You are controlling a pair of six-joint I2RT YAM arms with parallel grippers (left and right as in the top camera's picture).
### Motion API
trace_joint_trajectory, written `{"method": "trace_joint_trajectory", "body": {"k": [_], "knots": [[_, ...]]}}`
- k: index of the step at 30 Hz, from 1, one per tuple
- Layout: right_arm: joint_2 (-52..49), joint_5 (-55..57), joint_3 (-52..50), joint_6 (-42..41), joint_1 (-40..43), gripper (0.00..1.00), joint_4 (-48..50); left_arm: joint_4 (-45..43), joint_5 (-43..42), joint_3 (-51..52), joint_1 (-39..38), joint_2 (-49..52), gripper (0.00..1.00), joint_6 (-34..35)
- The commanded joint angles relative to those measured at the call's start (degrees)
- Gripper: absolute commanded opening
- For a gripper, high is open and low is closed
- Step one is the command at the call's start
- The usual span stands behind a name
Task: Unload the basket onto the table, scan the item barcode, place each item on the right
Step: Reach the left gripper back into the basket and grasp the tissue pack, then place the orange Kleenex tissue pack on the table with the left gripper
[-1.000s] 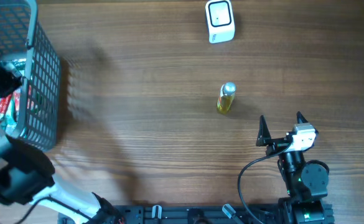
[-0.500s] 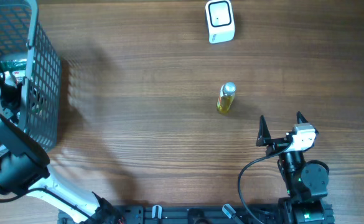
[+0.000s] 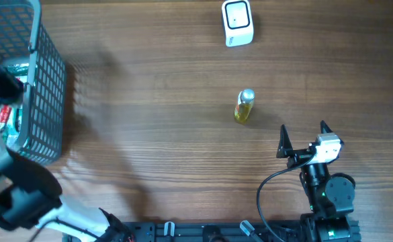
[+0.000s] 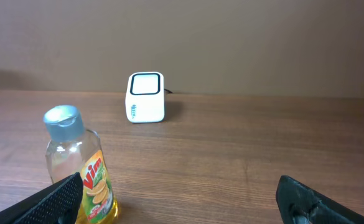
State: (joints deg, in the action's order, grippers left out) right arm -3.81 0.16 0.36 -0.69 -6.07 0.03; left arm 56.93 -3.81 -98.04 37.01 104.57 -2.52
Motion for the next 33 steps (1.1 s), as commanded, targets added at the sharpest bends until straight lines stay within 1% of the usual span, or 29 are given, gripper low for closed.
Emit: {"method": "trace_joint_trajectory", "body": {"k": [1, 3, 5, 8, 10, 11, 13, 15, 18, 19, 20, 23, 26, 29, 33], "knots": [[0.22, 0.59, -0.07, 0.70, -0.17, 1.00, 0.35, -3.19, -1.62, -7.58, -0.33, -9.51, 0.41, -0.02], [0.22, 0.59, -0.04, 0.66, -0.17, 1.00, 0.35, -6.08, -4.24, -8.87, -0.85, -14.40, 0.41, 0.00], [0.22, 0.59, -0.07, 0.66, -0.17, 1.00, 0.35, -8.61, -5.81, -8.87, -2.05, -19.56, 0.40, 2.21], [0.22, 0.59, -0.07, 0.66, -0.17, 1.00, 0.35, -7.98, -5.79, -8.87, -6.75, -25.86, 0.41, 3.23], [0.22, 0.59, -0.07, 0.68, -0.17, 1.00, 0.35, -5.68, -5.77, -8.87, -11.23, -27.63, 0.41, 3.23], [0.22, 0.59, -0.07, 0.66, -0.17, 1.00, 0.37, -1.97, -5.77, -8.85, -16.06, -27.76, 0.41, 3.48], [0.22, 0.59, -0.07, 0.66, -0.17, 1.00, 0.35, 3.21, -5.75, -8.85, -21.09, -26.91, 0.41, 3.91], [0.22, 0.59, -0.07, 0.68, -0.17, 1.00, 0.35, 9.29, -5.73, -8.74, -27.43, -25.00, 0.41, 6.03], [0.22, 0.59, -0.07, 0.66, -0.17, 1.00, 0.35, 13.70, -5.55, -6.75, -35.21, -21.81, 0.41, 6.21], [0.22, 0.59, -0.04, 0.66, -0.17, 1.00, 0.35, 13.90, -5.53, -5.25, -37.29, -20.94, 0.41, 7.23], [0.22, 0.59, -0.04, 0.66, -0.17, 1.00, 0.35, 13.35, -5.51, -2.05, -40.26, -19.58, 0.41, 9.49], [0.22, 0.59, -0.07, 0.66, -0.17, 1.00, 0.35, 10.40, -5.03, 4.39, -45.38, -17.46, 0.41, 14.38], [0.22, 0.59, -0.07, 0.66, -0.17, 1.00, 0.37, 4.22, -2.67, 12.11, -51.39, -16.15, 0.41, 19.52], [0.22, 0.59, -0.07, 0.68, -0.17, 1.00, 0.37, -0.72, 0.98, 18.40, -56.85, -15.80, 0.41, 23.89], [0.22, 0.59, -0.04, 0.66, -0.17, 1.00, 0.35, -8.17, 9.05, 27.04, -65.85, -15.52, 0.43, 32.61]]}}
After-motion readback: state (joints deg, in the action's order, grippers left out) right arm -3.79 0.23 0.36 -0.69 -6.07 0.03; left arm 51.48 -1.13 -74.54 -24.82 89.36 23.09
